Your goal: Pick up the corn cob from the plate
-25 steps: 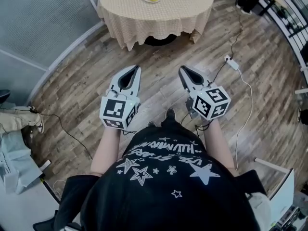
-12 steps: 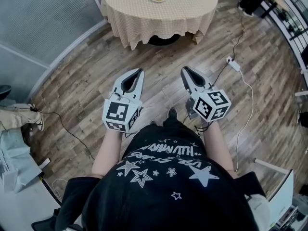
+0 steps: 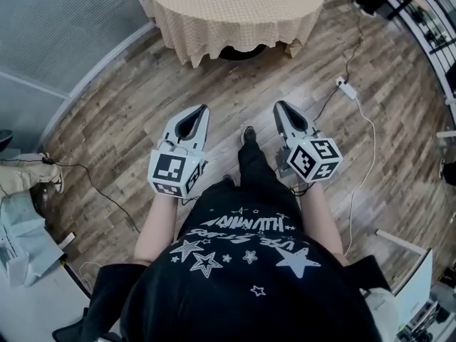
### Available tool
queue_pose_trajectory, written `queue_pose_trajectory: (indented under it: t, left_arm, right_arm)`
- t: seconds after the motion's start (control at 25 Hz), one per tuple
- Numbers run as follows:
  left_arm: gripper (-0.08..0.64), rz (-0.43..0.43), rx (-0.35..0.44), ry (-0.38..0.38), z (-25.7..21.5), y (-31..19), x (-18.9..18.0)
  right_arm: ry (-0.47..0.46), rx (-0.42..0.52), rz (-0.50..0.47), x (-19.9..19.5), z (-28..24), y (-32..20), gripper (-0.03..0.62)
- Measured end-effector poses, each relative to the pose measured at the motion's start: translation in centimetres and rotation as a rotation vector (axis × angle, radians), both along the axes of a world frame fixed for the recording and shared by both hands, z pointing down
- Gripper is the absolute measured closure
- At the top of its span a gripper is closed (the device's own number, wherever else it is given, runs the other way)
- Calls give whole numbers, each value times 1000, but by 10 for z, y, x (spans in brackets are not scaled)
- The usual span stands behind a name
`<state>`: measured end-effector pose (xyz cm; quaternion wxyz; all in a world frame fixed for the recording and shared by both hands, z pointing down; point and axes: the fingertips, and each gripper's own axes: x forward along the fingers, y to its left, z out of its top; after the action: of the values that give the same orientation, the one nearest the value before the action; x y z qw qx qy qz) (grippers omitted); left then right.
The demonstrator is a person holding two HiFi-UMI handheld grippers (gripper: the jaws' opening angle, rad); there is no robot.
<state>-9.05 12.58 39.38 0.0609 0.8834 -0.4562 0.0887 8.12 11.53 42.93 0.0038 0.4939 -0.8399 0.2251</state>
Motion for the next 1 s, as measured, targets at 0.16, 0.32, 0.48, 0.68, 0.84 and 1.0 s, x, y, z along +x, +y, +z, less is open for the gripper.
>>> queue_pose_trajectory:
  t: [0.16, 0.32, 0.48, 0.68, 0.84, 1.0]
  left_arm:
    - [551, -32, 2, -1, -1, -29, -3]
    - [551, -71, -3, -18, 2, -67, -7]
    - [551, -100, 0, -24, 0, -110, -8]
    - [551, -118, 12, -48, -8, -162, 1]
    - [551, -127, 13, -60, -11, -190, 10]
    - [551, -146, -3, -67, -9, -216, 14]
  right_arm:
    - [-9, 11, -13, 0, 1, -42, 554]
    - [-11, 10, -54, -2, 4, -89, 554]
    - [-24, 19, -71, 0, 1, -140, 554]
    - [-25, 23, -93, 11, -4, -198, 554]
    - [-31, 21, -102, 21, -6, -235, 554]
    - [-37, 13, -123, 25, -5, -265, 554]
